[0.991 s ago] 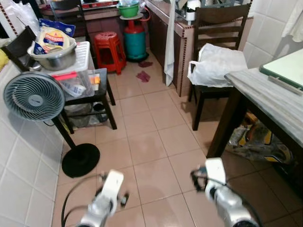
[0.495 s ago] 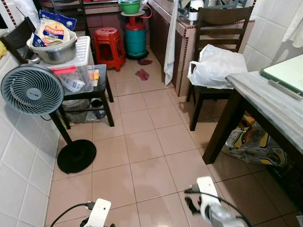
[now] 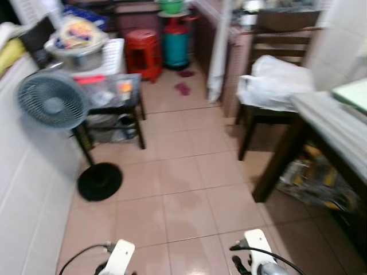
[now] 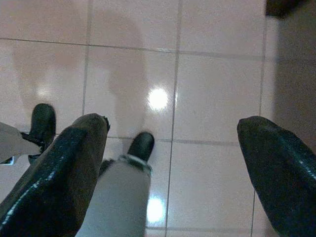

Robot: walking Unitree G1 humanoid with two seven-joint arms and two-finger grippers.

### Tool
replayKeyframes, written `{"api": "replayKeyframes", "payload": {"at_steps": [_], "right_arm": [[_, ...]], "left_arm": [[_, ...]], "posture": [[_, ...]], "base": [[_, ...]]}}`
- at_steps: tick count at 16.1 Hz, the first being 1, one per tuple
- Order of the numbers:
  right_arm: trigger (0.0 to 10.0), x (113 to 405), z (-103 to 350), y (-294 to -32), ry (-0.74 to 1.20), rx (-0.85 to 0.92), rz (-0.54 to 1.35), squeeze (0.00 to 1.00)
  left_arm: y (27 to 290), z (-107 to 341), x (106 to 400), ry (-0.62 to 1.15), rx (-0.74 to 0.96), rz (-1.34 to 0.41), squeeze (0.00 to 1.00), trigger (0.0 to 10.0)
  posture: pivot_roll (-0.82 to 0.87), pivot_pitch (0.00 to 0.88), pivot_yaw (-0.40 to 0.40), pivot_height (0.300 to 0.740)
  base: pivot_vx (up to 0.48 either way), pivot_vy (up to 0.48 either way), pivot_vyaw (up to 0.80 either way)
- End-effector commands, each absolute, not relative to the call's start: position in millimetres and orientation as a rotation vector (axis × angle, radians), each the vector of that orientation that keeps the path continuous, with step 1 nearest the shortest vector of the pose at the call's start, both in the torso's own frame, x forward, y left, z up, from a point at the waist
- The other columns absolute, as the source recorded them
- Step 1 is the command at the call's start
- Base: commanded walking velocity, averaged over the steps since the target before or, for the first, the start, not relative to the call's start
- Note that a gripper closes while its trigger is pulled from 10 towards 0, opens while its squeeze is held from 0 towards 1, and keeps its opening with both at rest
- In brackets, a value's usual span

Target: Setting the table

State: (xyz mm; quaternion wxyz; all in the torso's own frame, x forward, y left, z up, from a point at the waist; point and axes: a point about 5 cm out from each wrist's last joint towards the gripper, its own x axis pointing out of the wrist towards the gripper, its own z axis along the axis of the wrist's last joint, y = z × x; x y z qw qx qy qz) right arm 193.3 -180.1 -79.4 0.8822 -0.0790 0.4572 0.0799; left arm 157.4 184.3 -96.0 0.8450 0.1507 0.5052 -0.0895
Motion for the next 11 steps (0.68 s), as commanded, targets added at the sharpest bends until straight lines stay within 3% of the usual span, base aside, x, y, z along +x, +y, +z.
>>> {"api": "replayKeyframes", "payload": {"at_steps": [1,11], "right_arm": [[10.0,200.1,-76.7,-171.9,0.937,-0.17,0.196,0.0],[10.0,197.2,-78.5,-171.4,0.952,-0.187,0.208,0.0]], "left_arm": [[185.7,-95.7,158.0,1.064,0.334,-0.192,0.0,10.0],[183.6,-94.4,160.9,1.046,0.333,-0.212,0.0,10.0]], "posture": [[-0.04,0.0,-0.001,0.74],[-0.03,0.0,0.004,0.74]], "base": [[0.0,0.0,0.8],[0.0,0.0,0.8]]}}
